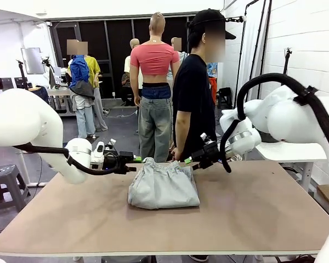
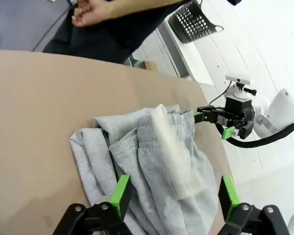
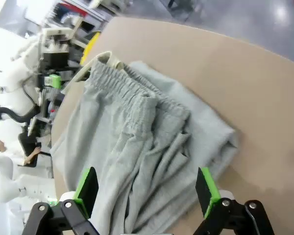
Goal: Fold the training pants.
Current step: Fold the Training pants in half.
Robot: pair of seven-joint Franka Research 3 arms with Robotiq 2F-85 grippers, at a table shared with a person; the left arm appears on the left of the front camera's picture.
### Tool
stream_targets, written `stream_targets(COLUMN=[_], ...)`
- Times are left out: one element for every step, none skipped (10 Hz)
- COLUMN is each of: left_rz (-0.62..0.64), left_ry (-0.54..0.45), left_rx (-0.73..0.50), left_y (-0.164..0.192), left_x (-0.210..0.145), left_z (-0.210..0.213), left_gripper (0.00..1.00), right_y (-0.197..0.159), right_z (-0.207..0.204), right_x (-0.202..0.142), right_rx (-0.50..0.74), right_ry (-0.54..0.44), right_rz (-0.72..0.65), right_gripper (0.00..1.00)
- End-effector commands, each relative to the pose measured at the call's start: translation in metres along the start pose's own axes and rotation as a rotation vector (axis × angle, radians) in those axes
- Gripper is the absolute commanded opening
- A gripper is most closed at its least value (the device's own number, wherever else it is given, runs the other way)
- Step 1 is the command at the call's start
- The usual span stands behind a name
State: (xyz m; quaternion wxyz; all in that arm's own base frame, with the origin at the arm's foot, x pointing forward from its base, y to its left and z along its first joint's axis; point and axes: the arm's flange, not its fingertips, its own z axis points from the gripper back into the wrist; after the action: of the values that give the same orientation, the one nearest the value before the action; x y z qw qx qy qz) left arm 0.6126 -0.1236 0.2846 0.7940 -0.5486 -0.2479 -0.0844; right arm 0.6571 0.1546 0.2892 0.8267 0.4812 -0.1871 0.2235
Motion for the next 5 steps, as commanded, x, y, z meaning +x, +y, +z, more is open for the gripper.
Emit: stream_targets(left_rz=[-0.042, -0.066, -0.009, -0.009, -0.009], left_ry=[-0.054, -0.076, -0.020, -0.020, -0.020], left_rx=[0.005, 0.028, 0.006, 0.006, 0.006], left_y=[-0.022, -0.030, -0.009, -0.009, -0.009], left_x=[-0.015, -0.010, -0.001, -0.001, -0.001], left_z=[0.021, 0.026, 0.015, 0.015, 0.015], left_gripper=[1.00, 1.00, 1.00, 1.00, 1.00], right_y=[0.026, 0.028, 0.009, 0.009, 0.009], right_z=[0.031, 0.035, 0.022, 0.022, 0.022], right_x=[-0.014, -0.012, 0.002, 0.002, 0.002], right_rx=[-0.065, -0.066, -0.033, -0.033, -0.033], right_ry=[-0.051, -0.086, -0.024, -0.024, -0.024], right_rz=[0.033, 0.059, 0.010, 0.010, 0.010], right_gripper=[1.00, 1.00, 1.00, 1.00, 1.00])
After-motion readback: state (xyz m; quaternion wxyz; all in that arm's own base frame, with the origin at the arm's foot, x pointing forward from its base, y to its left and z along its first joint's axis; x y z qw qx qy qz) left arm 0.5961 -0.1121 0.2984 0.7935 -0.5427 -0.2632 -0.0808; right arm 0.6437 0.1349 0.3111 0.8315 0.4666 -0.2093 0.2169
